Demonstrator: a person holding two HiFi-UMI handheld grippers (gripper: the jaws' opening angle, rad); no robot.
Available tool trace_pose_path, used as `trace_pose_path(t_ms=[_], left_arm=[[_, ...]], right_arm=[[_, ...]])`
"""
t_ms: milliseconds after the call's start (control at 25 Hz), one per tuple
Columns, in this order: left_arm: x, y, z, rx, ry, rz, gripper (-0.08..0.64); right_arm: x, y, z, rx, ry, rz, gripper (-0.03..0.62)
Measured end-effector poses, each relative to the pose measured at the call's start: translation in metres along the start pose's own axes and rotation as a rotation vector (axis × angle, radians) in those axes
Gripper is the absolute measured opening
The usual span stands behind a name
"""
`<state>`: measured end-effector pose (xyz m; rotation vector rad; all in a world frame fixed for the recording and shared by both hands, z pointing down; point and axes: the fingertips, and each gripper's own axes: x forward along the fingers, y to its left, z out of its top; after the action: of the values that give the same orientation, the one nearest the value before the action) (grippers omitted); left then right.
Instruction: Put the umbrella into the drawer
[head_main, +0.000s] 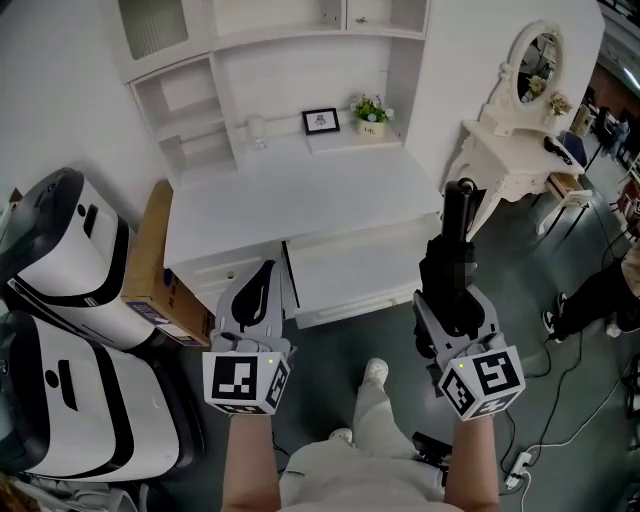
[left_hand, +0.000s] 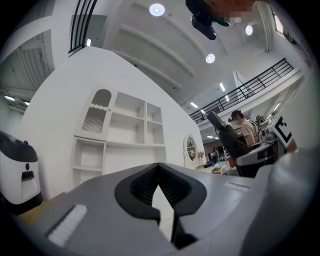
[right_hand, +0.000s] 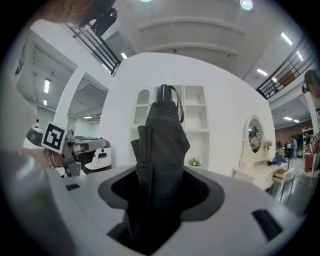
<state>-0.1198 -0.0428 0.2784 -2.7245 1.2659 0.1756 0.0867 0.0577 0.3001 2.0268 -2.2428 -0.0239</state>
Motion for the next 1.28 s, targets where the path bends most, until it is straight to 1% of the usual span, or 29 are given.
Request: trace_pose_path(t_ms=[320,560,720,840,1080,1280], left_arm=[[0.056,0.016,-0.021,0.021,0.031,0.053,0.008],[0.118,0.033,-0.030,0.033,0.049,0.110,0.008],[0.158,0.043,-0.039,0.031,0.067,0.153,0.008],[0.183,0.054,-0.049,0.026,0.087,0.196,0.008],[0.217,0.076,-0.068,0.028,0.129,0.267,0.008],[0.234,0.086,-0.087,0.020,0.168,0.311,0.008]], right_arm=[[0.069,-0.042,-0.015,0.028,0.007,0.054,0.247],[0.140,-0.079,-0.021,0.027,0.033,0.120,0.247],[0.190,-0.102,-0.030,0.022,0.068,0.186,0.247],[0.225,-0.113,-0.044,0.009,0.105,0.248,0.247],[0.278,-0.118,-0.088,-0.014,0.208,0.376,0.247],[0.308,-0.114,-0.119,-0.026,0.285,0.472,0.246]])
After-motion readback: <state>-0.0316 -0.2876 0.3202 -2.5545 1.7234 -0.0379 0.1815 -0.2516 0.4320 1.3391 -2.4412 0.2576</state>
